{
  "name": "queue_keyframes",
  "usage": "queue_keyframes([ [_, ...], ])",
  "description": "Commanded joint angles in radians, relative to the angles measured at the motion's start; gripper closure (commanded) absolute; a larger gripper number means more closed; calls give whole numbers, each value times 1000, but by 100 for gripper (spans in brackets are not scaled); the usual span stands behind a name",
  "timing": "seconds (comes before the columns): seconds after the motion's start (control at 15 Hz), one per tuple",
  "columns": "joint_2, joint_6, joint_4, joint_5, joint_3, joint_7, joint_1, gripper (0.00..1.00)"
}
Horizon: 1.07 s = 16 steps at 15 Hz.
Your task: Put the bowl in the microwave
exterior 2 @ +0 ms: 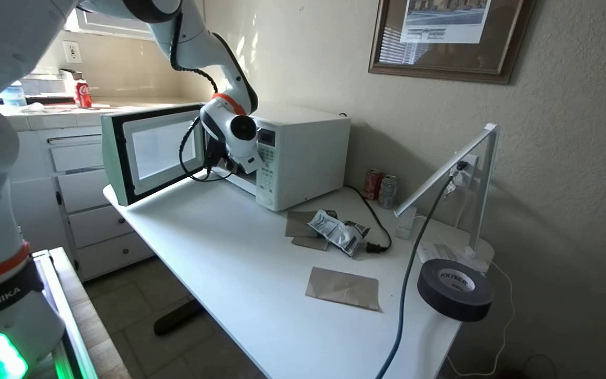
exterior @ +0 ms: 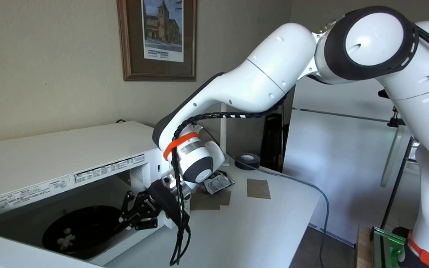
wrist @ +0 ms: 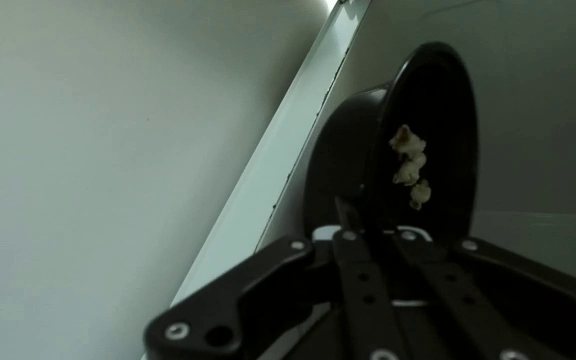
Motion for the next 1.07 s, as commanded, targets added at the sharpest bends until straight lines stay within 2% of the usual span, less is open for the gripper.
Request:
queue_keyframes([
  [0.0, 28, 31, 48, 13, -1, 12, 12, 58],
  [0.33, 5, 24, 30, 23, 1, 6, 7, 20],
  [0.53, -12, -17, -12, 23, 8, -36, -1, 1],
  [1.0, -101, -132, -135, -51, -17, -143, -12, 0],
])
